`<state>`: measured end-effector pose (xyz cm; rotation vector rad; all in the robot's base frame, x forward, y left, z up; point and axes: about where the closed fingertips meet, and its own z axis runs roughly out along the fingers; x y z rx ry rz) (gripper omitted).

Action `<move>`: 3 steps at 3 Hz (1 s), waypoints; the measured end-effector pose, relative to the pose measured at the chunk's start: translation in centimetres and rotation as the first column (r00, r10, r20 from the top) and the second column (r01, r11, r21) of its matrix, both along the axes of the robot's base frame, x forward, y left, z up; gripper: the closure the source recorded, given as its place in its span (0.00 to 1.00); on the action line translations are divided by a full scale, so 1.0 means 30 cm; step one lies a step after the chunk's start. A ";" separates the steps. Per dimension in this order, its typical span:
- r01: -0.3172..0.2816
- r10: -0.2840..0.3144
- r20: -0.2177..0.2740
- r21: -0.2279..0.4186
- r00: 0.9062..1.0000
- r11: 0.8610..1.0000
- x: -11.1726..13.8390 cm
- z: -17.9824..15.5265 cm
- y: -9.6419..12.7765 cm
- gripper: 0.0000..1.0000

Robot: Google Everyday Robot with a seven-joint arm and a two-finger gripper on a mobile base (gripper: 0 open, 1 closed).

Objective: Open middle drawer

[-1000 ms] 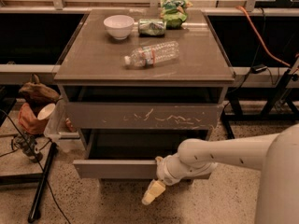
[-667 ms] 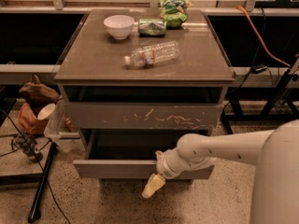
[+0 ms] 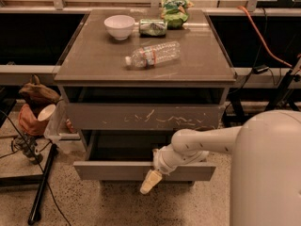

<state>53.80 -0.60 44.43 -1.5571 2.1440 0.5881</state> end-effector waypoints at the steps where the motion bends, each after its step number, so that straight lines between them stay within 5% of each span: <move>1: -0.020 0.020 -0.036 0.011 0.999 1.000 -0.012 -0.051 0.030 0.00; 3: -0.040 0.043 -0.084 0.028 0.996 0.999 -0.119 -0.060 0.049 0.00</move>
Offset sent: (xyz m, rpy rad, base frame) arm -0.0317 0.0146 -0.0241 0.0312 0.0911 0.0434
